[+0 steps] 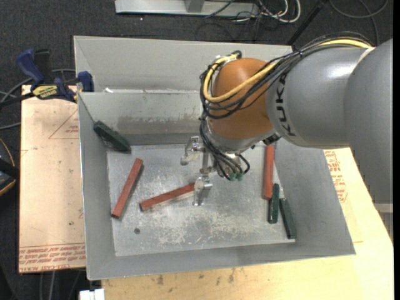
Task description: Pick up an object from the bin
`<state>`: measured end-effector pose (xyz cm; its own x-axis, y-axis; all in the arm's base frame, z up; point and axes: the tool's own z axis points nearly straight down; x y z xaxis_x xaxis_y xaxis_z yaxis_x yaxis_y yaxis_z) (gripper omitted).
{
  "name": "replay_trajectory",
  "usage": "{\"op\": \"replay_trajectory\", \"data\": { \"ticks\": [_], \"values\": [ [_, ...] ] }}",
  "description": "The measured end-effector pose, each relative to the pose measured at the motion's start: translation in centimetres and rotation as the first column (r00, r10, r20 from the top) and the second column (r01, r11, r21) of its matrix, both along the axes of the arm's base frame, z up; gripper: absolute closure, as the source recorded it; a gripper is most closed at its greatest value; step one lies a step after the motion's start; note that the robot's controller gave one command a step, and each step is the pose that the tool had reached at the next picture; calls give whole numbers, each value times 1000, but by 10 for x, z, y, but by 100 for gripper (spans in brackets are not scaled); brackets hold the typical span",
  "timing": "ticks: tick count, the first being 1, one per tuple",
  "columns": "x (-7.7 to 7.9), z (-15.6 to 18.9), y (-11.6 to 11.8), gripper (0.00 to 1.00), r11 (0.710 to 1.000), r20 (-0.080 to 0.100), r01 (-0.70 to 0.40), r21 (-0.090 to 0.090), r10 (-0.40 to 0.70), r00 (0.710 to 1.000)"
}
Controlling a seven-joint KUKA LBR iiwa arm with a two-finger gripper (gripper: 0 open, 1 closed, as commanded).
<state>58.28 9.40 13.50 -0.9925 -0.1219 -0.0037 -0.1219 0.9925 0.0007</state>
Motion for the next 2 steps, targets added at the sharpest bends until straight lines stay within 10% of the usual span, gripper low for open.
{"op": "replay_trajectory", "data": {
  "ticks": [1,2],
  "values": [
    [28,-55,1,100,999,17,34,6,-34,999],
    [28,-55,1,100,999,17,34,6,-34,999]
  ]
}}
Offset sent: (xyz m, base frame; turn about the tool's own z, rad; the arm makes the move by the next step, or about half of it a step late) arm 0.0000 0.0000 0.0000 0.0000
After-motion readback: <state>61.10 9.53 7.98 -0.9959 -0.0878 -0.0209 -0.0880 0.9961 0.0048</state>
